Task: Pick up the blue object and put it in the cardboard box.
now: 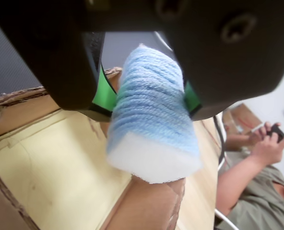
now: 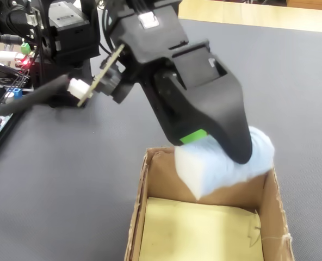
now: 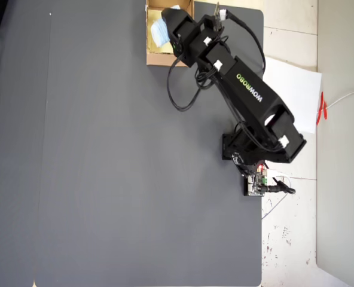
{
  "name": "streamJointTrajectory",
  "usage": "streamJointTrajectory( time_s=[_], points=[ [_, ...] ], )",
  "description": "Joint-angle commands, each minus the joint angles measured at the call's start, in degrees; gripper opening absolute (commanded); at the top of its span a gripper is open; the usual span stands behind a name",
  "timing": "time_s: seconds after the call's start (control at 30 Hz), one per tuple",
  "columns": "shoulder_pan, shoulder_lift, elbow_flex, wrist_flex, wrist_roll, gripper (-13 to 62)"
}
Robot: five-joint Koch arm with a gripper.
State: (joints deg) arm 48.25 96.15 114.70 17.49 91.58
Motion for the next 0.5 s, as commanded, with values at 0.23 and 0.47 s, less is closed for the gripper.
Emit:
streamJointTrajectory(
  time_s=[0.23,0.47],
  points=[
    [0.4,3.0,-1.8,-2.0,3.8,30.0],
    [-2.8,6.6,4.1,-12.9,8.8,30.1]
  ],
)
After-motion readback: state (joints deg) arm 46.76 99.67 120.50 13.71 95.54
